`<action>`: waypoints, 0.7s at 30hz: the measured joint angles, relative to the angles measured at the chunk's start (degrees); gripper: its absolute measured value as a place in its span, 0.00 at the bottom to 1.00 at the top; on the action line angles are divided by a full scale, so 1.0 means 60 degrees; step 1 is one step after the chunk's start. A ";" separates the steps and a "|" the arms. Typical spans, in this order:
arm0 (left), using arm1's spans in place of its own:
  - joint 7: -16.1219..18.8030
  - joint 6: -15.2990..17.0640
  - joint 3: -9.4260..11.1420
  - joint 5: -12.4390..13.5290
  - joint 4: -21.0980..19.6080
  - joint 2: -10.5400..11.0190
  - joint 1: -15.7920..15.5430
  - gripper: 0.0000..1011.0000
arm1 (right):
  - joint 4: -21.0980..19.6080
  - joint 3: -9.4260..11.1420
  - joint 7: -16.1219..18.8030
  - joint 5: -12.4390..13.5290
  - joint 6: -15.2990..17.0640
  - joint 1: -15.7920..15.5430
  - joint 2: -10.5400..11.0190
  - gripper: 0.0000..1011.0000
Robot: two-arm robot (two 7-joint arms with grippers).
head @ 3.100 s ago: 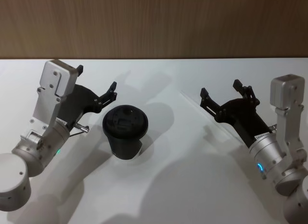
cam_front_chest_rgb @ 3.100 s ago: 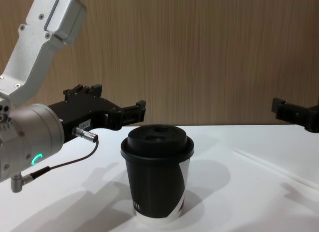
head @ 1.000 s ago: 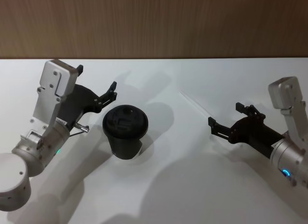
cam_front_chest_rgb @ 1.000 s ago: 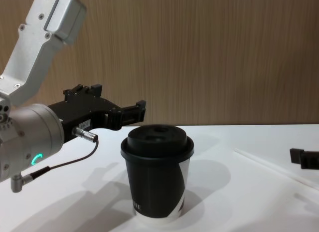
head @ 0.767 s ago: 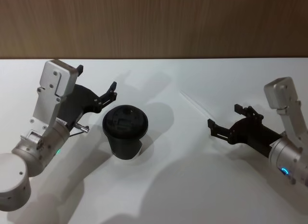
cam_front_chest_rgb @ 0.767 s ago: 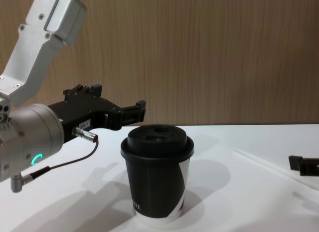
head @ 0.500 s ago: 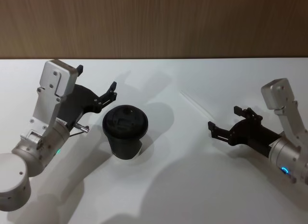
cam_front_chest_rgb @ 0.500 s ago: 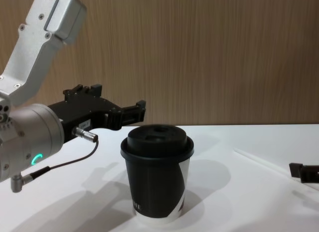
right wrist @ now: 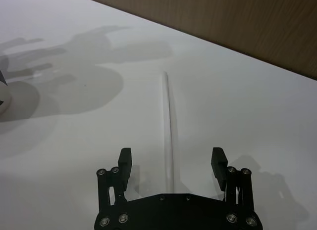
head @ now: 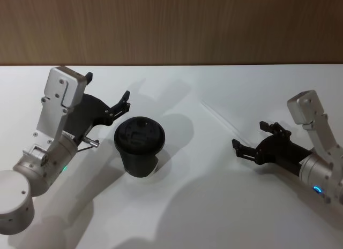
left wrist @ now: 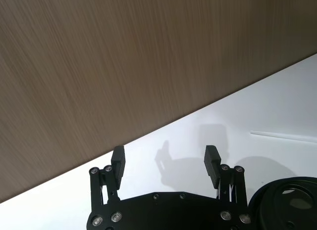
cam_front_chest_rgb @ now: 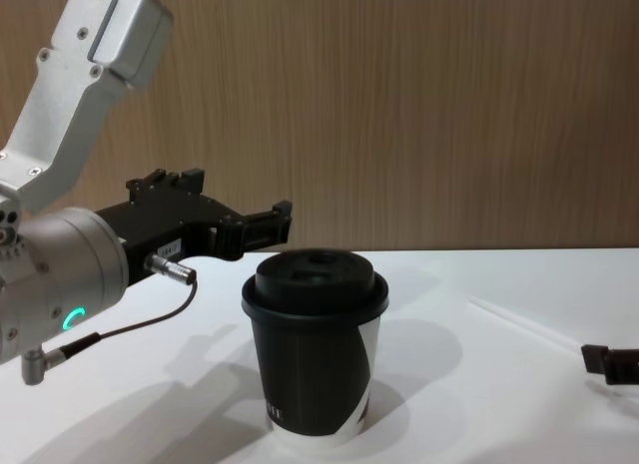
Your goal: Pick up the straw with one hand, pass it to the other hand, and insert it into the cup.
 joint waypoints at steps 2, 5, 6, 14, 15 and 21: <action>0.0000 0.0000 0.0000 -0.0001 0.0000 -0.0001 0.0000 0.99 | 0.0033 -0.0006 0.0025 -0.0013 -0.0012 0.0010 0.0006 0.99; 0.0000 0.0000 -0.0001 -0.0001 -0.0001 -0.0001 0.0000 0.99 | 0.0065 -0.0013 0.0036 -0.0031 -0.0036 0.0011 0.0008 0.99; 0.0000 0.0000 -0.0001 0.0000 -0.0001 0.0000 0.0000 0.99 | 0.0069 -0.0013 0.0036 -0.0033 -0.0037 0.0010 0.0008 0.99; 0.0000 0.0000 -0.0001 0.0000 0.0000 0.0000 0.0000 0.99 | 0.0092 -0.0008 0.0033 -0.0053 -0.0030 -0.0021 -0.0008 0.99; 0.0000 0.0000 -0.0001 -0.0001 0.0000 -0.0001 0.0000 0.99 | 0.0094 -0.0003 0.0028 -0.0055 -0.0011 -0.0029 -0.0013 0.99; 0.0000 0.0000 -0.0001 0.0000 0.0000 0.0000 0.0000 0.99 | 0.0093 0.0011 -0.0005 -0.0062 0.0056 -0.0057 -0.0039 0.99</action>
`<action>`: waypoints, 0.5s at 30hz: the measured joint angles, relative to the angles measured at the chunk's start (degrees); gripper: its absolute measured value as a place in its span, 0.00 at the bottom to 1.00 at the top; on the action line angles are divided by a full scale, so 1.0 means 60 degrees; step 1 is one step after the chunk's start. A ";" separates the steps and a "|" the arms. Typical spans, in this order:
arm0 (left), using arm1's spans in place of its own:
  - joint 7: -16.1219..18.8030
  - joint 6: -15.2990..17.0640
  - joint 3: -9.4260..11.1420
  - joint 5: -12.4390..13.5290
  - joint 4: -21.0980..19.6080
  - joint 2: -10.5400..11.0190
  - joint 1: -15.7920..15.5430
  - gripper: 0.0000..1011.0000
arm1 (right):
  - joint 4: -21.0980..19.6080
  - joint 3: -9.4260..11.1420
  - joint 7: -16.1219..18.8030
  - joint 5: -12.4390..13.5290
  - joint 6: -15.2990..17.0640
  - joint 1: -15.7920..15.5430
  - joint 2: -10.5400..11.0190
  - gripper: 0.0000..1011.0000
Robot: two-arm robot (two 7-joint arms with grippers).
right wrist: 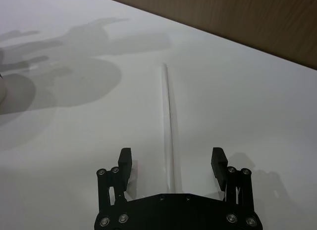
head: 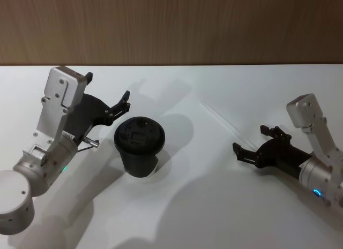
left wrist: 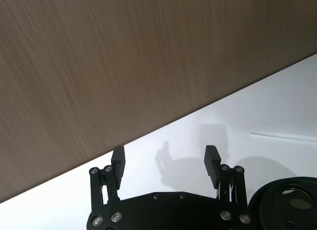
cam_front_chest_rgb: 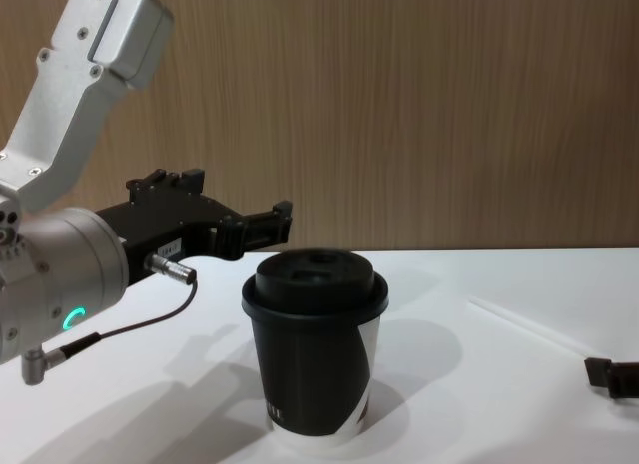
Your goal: Pick up the straw with one hand, pass it to the other hand, and insert it into the cup.
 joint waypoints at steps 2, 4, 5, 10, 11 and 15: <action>0.0000 0.0000 0.0000 0.0000 0.0000 0.0000 0.0000 0.99 | -0.0005 0.0007 -0.0009 -0.0003 0.0028 -0.0013 -0.0009 0.99; 0.0000 -0.0001 0.0000 0.0000 0.0000 0.0000 0.0000 0.99 | -0.0019 0.0014 -0.0016 -0.0004 0.0053 -0.0024 -0.0019 0.95; 0.0000 -0.0001 0.0000 0.0000 0.0000 0.0000 -0.0001 0.99 | -0.0022 0.0016 -0.0017 -0.0005 0.0062 -0.0027 -0.0020 0.94; 0.0000 -0.0001 0.0000 0.0000 0.0000 0.0000 -0.0001 0.99 | -0.0058 0.0028 -0.0035 -0.0005 0.0134 -0.0055 -0.0028 0.83; 0.0000 -0.0001 0.0000 0.0000 0.0000 0.0000 -0.0001 0.99 | -0.0066 0.0030 -0.0037 -0.0004 0.0148 -0.0058 -0.0029 0.79; 0.0001 0.0000 0.0000 0.0000 0.0000 -0.0001 -0.0001 0.99 | -0.0106 0.0038 -0.0047 0.0013 0.0235 -0.0089 -0.0031 0.68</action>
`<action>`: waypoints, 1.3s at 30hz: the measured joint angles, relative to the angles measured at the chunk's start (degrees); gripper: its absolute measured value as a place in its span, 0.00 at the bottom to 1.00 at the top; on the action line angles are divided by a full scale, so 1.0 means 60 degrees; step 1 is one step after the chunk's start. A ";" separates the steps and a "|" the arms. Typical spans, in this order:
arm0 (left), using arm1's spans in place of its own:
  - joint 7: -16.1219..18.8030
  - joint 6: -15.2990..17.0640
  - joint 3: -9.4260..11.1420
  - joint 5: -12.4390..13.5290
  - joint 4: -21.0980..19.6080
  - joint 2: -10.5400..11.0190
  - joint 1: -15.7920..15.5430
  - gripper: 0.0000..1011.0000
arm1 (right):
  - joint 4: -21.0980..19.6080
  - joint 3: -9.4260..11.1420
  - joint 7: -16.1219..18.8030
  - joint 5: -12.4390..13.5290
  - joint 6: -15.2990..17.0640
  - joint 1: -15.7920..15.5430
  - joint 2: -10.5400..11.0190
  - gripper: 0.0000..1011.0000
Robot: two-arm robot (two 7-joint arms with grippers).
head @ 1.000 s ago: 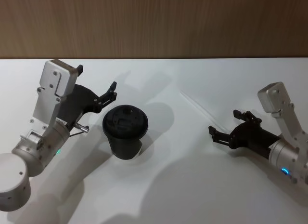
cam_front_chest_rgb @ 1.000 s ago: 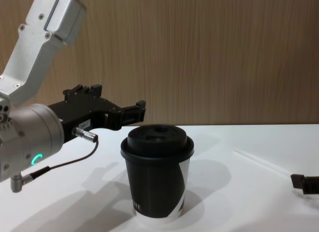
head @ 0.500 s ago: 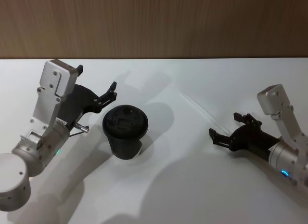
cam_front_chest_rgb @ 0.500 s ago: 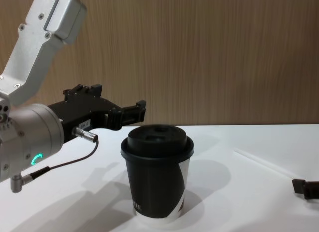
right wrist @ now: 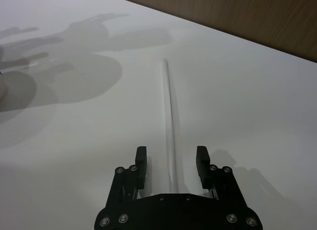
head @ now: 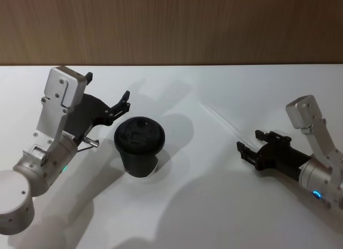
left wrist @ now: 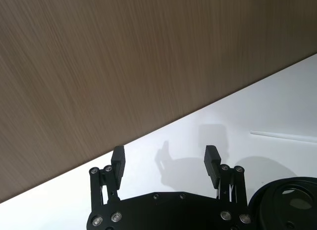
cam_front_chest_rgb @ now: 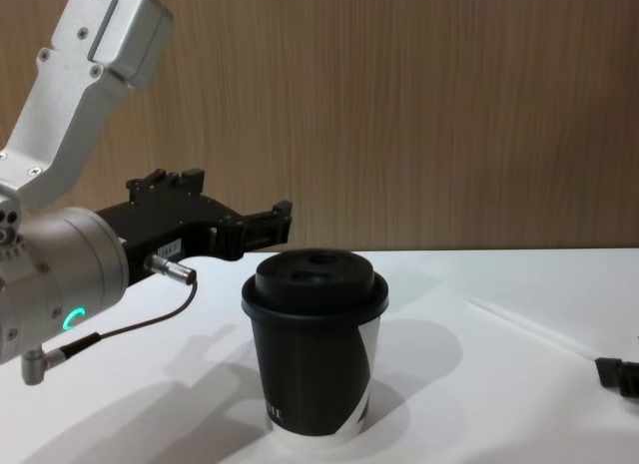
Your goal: Pick up the straw with one hand, pass it to the other hand, and insert it into the cup.
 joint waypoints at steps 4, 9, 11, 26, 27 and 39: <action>0.0000 0.0000 0.0000 0.0000 0.0000 0.0000 0.0000 0.99 | -0.0042 0.0002 -0.0002 0.0036 0.0064 -0.0036 0.0007 0.53; 0.0000 0.0000 0.0000 0.0000 0.0000 0.0001 0.0000 0.99 | -0.0090 -0.0008 -0.0001 0.0089 0.0140 -0.0081 0.0033 0.38; 0.0000 0.0000 0.0000 0.0000 0.0000 0.0000 0.0001 0.99 | -0.0108 -0.0014 -0.0002 0.0105 0.0159 -0.0095 0.0044 0.31; 0.0000 0.0000 0.0000 0.0000 0.0000 0.0001 0.0001 0.99 | -0.0225 -0.0136 0.0025 0.0244 0.0364 -0.0189 0.0171 0.01; 0.0000 0.0000 0.0000 0.0000 0.0000 0.0001 0.0000 0.99 | -0.0229 -0.0144 0.0025 0.0248 0.0367 -0.0191 0.0176 0.00; 0.0000 0.0000 0.0000 0.0000 0.0000 0.0000 0.0000 0.99 | -0.0304 -0.0131 -0.0016 0.0317 0.0292 -0.0242 0.0146 0.00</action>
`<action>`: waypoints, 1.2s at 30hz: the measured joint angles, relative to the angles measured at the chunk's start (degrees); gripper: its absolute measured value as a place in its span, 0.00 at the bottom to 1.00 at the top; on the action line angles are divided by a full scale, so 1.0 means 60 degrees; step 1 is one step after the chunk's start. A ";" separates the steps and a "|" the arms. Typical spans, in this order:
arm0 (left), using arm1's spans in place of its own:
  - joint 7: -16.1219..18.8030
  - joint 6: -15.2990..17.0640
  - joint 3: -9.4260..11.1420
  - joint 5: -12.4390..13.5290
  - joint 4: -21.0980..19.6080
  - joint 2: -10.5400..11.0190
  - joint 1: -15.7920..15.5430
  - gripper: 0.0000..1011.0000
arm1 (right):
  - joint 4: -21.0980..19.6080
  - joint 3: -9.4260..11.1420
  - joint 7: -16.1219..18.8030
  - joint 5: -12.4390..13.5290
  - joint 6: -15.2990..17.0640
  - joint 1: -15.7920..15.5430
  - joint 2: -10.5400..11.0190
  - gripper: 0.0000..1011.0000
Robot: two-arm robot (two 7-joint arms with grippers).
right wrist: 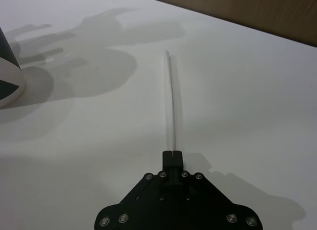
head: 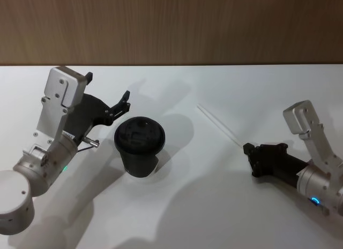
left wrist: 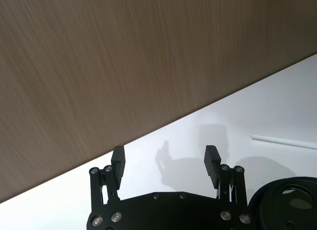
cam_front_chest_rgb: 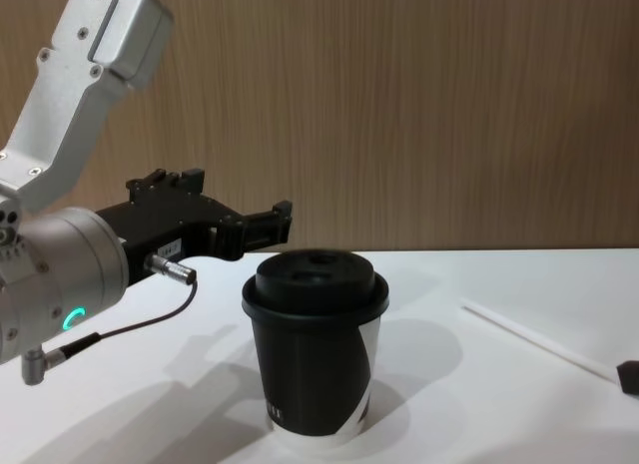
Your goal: Pick up the straw with one hand, pass it to the other hand, and insert it into the cup.
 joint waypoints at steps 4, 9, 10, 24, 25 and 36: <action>0.0000 0.0000 0.0000 0.0000 0.0000 0.0000 0.0000 0.99 | -0.0058 0.0096 -0.0040 0.0075 -0.0190 -0.0007 -0.0056 0.00; 0.0000 0.0000 0.0000 0.0000 0.0000 0.0000 0.0000 0.99 | -0.0196 0.0313 -0.0091 0.0259 -0.0548 0.0004 -0.0158 0.00; 0.0001 0.0000 0.0000 0.0000 0.0000 0.0000 0.0000 0.99 | -0.0235 0.0370 -0.0099 0.0318 -0.0660 0.0012 -0.0188 0.00; 0.0000 0.0000 0.0000 0.0000 0.0000 0.0000 0.0000 0.99 | -0.0667 0.0796 0.0044 0.1077 -0.1773 0.0264 -0.0619 0.00; 0.0000 0.0000 0.0000 0.0000 -0.0001 0.0000 0.0000 0.99 | -0.0680 0.0797 0.0074 0.1126 -0.1824 0.0291 -0.0651 0.00; 0.0001 0.0000 0.0000 0.0000 0.0000 0.0000 0.0000 0.99 | -0.0600 0.0530 0.0872 0.1829 -0.2457 0.0869 -0.1031 0.00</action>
